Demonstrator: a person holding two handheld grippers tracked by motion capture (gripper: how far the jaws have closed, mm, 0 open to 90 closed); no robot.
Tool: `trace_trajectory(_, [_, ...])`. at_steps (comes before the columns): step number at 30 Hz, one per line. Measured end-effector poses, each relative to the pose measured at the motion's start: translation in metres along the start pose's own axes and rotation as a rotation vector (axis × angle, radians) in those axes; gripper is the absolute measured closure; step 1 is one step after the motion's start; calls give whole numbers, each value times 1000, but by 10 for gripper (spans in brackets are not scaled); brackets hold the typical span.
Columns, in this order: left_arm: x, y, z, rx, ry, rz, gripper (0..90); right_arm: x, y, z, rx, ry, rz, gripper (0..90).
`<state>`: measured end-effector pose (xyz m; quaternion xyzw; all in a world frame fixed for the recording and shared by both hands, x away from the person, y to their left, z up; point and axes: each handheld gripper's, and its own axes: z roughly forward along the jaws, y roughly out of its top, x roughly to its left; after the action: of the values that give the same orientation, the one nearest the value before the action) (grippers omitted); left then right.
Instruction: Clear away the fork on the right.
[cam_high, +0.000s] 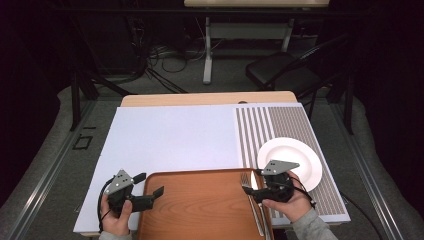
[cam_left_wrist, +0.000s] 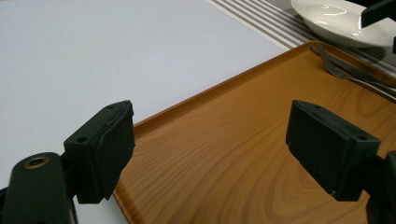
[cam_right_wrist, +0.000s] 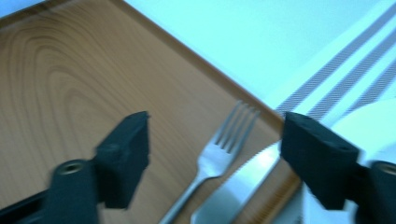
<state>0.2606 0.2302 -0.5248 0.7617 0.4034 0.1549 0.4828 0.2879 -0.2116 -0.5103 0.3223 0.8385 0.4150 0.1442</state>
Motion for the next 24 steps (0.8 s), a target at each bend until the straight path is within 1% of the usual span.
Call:
trace_trajectory(1, [0, 0, 0, -1, -1, -1, 160, -2, -1, -3, -5, -10, 5, 139])
trace_trajectory(2, [0, 0, -1, -2, 0, -1, 160, -3, -2, -6, -17, -20, 10, 137])
trace_trajectory(3, [0, 0, -1, -2, 3, -1, 160, -4, -4, -8, -18, -41, 13, 118])
trace_trajectory(4, [0, 0, -1, -3, 3, -2, 160, -7, -5, -11, -14, -53, 3, 77])
trace_trajectory(5, [0, 0, -1, -3, 4, -2, 160, -8, -6, -13, -13, -58, 11, 46])
trace_trajectory(7, [0, 0, -1, -5, 3, -2, 160, -13, -9, -18, -20, -47, 30, 5])
trace_trajectory(8, [0, 0, -1, -6, 3, -2, 160, -14, -9, -20, -23, -48, 32, 0])
trace_trajectory(10, [1, 0, -1, -6, 5, -1, 160, -17, -10, -24, -26, -65, 33, 0])
trace_trajectory(11, [1, 0, -2, -6, 6, -1, 160, -19, -11, -25, -28, -79, 31, 0])
trace_trajectory(12, [1, -1, -2, -7, 6, -2, 160, -20, -11, -28, -19, -97, 19, 0])
trace_trajectory(14, [1, -1, -2, -9, 6, -4, 160, -23, -13, -31, -17, -131, 8, 0])
trace_trajectory(20, [1, -1, -3, -8, 9, -3, 161, -32, -17, -41, 11, -208, 2, 0])
trace_trajectory(24, [1, -1, -3, -8, 10, -3, 160, -36, -21, -45, 22, -234, 1, 0])
